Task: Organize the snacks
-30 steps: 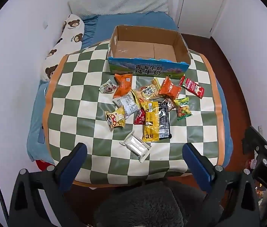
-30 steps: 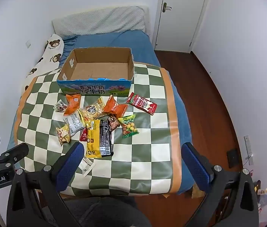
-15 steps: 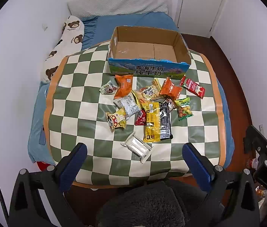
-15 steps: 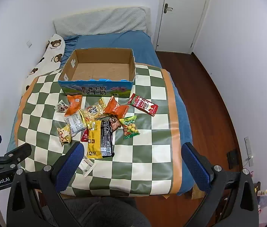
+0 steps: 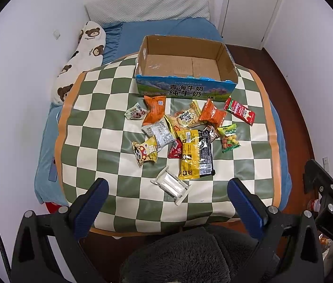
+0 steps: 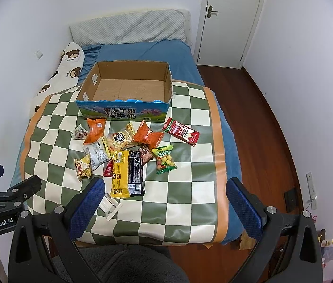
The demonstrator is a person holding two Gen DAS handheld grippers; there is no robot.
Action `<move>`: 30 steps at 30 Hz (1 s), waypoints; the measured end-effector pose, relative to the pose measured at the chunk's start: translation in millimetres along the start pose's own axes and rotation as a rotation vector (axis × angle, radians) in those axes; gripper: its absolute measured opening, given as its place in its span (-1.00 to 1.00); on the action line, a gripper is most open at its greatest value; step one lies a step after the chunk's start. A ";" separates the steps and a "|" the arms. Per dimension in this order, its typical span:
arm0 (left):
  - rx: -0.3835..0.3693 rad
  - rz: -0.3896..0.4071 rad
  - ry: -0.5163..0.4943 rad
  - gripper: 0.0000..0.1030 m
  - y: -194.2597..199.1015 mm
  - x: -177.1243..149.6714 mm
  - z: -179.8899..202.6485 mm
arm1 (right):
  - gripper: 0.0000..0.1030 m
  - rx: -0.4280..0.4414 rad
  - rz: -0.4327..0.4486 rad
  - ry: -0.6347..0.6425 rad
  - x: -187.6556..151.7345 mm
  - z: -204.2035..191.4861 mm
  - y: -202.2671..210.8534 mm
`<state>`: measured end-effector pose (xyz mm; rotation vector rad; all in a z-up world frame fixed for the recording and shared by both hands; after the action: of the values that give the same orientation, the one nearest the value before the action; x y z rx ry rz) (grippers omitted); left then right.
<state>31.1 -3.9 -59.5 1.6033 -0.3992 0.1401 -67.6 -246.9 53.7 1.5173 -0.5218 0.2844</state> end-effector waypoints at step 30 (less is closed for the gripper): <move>-0.007 0.019 0.000 1.00 5.7 2.8 -0.4 | 1.00 0.011 0.009 0.003 3.0 -3.6 4.7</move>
<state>31.9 -4.1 -53.2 1.5930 -0.4144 0.1530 -66.8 -243.5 59.4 1.5252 -0.5261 0.2970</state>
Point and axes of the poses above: each gripper's, at about its wrist camera, not at the fingertips, and y roughly against the way its jaws point, z to its right, x to its top, the point moved 7 cm from there along -y, roughly the way its jaws point, and after that the axes turned 9 degrees about -y, right-handed, at the moved point
